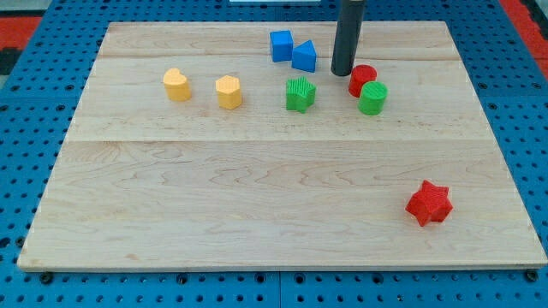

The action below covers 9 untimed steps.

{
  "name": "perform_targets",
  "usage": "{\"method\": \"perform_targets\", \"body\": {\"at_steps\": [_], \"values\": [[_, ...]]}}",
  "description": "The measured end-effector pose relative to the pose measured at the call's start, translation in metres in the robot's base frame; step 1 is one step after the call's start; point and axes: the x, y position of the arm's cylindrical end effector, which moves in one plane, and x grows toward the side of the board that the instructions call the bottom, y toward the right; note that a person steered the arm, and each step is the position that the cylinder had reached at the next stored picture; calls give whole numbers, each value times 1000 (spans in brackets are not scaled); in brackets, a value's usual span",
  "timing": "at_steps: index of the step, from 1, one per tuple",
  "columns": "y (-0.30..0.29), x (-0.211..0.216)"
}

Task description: Place the red circle to the bottom left of the green circle

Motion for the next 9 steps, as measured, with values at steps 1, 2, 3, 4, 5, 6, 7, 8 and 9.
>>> {"method": "perform_targets", "body": {"at_steps": [1, 2, 3, 4, 5, 6, 7, 8, 9], "values": [[4, -31], [38, -30], [41, -3], [40, 39], [23, 81], [22, 112], [-9, 84], [-51, 80], [-40, 121]]}}
